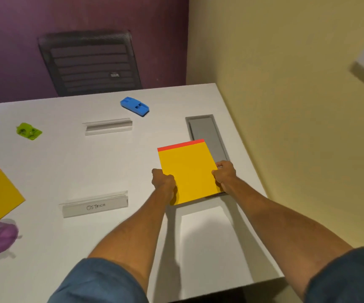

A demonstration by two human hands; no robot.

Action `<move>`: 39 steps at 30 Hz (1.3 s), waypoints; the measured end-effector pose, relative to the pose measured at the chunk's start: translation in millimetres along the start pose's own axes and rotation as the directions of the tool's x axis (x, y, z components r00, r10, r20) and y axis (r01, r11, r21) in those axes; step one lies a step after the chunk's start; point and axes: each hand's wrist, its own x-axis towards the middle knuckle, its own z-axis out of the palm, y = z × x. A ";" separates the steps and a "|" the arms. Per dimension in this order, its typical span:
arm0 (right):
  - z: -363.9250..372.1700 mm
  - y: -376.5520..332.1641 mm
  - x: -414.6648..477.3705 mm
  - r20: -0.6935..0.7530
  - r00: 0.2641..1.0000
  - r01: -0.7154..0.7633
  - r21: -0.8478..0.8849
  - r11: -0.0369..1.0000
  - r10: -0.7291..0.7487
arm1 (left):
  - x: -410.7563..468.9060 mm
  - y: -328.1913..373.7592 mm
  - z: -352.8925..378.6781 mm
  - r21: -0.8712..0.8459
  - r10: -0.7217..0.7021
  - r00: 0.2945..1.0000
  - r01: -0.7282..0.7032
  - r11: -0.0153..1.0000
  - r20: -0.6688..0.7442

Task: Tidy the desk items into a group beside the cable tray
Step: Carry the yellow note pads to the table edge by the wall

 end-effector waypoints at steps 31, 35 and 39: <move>-109.0 102.0 18.0 0.099 0.989 0.149 -0.621 0.769 -0.112 | -57.6 -29.1 143.1 0.414 0.213 0.952 -0.290 0.863 0.221; -104.2 106.0 15.6 0.189 0.952 0.303 -0.703 0.644 -0.242 | -67.7 -28.2 142.9 0.469 0.252 0.928 -0.358 0.808 0.274; -97.9 110.1 12.4 0.274 0.942 0.336 -0.754 0.564 -0.195 | -75.9 -31.3 143.2 0.616 0.356 0.845 -0.535 0.578 0.400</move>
